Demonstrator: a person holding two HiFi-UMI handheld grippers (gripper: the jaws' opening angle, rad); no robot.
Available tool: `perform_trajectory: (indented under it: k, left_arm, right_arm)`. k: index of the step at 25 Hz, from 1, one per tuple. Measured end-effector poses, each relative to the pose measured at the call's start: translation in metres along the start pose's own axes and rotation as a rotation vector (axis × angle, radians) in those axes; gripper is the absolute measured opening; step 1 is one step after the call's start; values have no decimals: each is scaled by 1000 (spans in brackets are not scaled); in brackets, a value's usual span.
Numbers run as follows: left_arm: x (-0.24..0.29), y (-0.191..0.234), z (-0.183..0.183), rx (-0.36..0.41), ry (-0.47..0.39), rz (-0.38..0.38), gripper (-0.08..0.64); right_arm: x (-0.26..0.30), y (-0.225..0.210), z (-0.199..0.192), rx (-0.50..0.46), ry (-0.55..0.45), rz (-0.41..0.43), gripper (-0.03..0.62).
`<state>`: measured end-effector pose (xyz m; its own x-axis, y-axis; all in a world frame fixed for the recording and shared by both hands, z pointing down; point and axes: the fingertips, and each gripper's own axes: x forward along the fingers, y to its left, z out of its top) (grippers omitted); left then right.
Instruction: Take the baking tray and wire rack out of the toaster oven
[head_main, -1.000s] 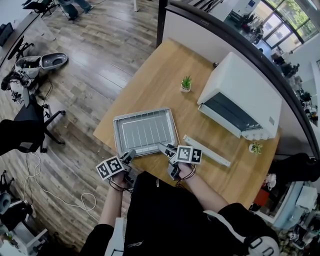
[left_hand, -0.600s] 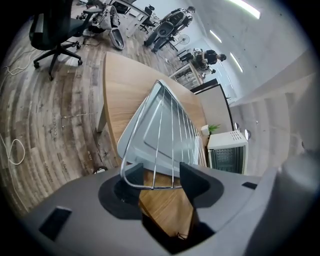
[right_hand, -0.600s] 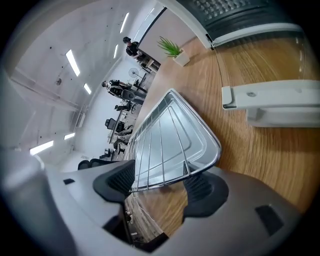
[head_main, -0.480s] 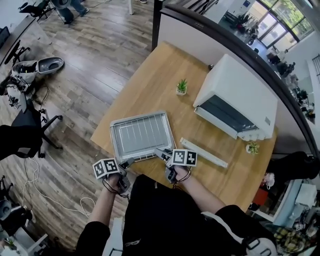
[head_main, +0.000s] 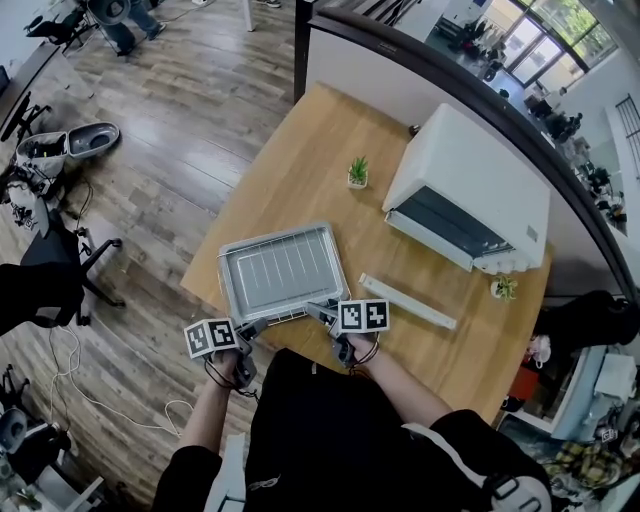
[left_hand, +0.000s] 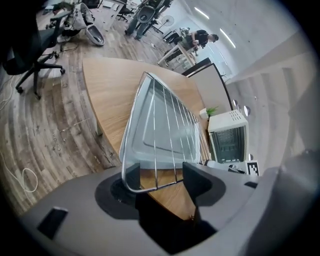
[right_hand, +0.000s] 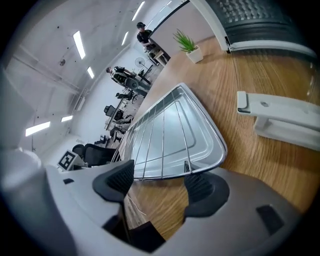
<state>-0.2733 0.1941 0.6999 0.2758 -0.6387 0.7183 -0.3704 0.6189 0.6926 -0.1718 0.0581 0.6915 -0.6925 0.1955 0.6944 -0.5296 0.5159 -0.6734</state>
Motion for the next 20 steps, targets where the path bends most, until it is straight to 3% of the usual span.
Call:
perform_trajectory:
  k: [4,7,8,11,13,17,20]
  left_arm:
    - [-3,3,3,57,27,26,270]
    - [-6,7,2,33,7,24,272]
    - [-7,8,3,-12,-19,9,272]
    - [-9,11,16,-241,-137,-89,273]
    - [-12,15,25,-287,-183,-106,273]
    - [-20,22,36,-144,-218,-8,274]
    - [-31,32,45,-33,-265,114,279]
  right_arm:
    - [2,3,-4,-31,9,-21,324]
    - [2,4,-6,-29,3,-25,322]
    - [2,3,-6,-28,-2,-30,321]
    - [0,-4,-4,-7,-29,-42,284]
    - [1,-2,-6,5,-34,-32,274]
    - [4,7,-14,18,-33,-5,286]
    - [4,7,-14,34,-49,6,293]
